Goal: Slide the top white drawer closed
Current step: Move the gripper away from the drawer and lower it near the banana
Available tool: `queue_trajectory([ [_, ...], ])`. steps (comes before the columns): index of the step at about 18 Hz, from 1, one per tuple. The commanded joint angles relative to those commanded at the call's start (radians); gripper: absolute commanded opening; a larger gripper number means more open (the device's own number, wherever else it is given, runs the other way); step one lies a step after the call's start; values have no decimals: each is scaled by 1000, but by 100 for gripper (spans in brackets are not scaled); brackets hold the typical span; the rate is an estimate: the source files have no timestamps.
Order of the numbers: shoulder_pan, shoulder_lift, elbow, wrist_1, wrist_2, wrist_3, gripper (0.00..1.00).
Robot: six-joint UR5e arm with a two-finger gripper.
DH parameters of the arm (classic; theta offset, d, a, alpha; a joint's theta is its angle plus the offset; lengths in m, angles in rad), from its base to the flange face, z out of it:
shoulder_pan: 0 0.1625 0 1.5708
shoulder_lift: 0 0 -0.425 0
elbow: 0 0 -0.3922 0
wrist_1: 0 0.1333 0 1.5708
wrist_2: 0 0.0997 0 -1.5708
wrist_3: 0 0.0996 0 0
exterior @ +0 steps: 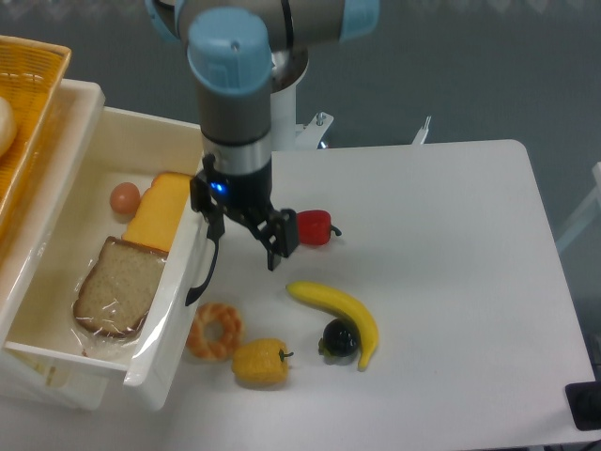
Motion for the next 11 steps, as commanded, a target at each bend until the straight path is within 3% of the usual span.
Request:
queue_trajectory([
  [11,54,-61,15,0,29,2,100],
])
